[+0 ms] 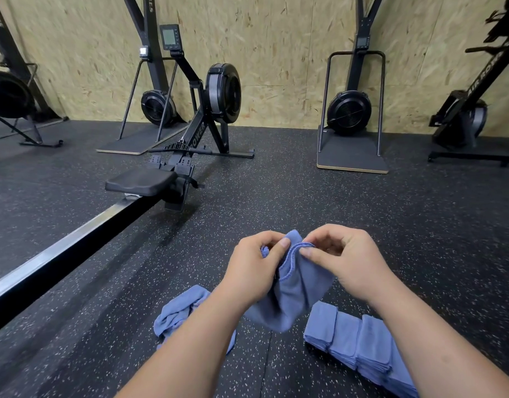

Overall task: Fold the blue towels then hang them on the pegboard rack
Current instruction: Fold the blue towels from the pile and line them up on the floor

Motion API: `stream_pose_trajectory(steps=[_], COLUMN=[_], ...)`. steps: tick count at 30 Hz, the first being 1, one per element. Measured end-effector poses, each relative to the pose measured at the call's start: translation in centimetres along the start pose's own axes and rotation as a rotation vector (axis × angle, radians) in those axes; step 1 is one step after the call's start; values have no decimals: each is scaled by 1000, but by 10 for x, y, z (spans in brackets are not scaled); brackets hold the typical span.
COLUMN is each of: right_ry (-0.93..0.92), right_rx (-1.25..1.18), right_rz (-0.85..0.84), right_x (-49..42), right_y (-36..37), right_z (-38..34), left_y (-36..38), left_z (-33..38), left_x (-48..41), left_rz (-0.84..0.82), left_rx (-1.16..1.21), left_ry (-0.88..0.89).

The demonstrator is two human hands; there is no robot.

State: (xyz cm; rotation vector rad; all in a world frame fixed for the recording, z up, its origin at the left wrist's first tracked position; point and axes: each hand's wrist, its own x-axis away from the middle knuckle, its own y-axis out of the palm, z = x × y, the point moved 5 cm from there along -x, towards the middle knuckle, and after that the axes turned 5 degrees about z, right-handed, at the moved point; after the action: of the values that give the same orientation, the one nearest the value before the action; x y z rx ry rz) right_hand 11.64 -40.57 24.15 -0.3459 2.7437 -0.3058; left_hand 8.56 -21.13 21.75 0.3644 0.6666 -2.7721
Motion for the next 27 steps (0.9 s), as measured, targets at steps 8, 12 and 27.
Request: stream_pose_trajectory(steps=[8,12,27], right_ry=[-21,-15,197], right_rx=[-18,52,-149], right_rz=[80,-57,587], right_x=[-4,-4,-3], right_y=[-3,-3,-71], right_z=[1,5,48], left_y=[6,7,-49], left_z=[13,11,-46], left_x=[7,8,-12], left_rz=[-90,-145,300], left_rx=[155,151,365], left_ry=[76,79,-282])
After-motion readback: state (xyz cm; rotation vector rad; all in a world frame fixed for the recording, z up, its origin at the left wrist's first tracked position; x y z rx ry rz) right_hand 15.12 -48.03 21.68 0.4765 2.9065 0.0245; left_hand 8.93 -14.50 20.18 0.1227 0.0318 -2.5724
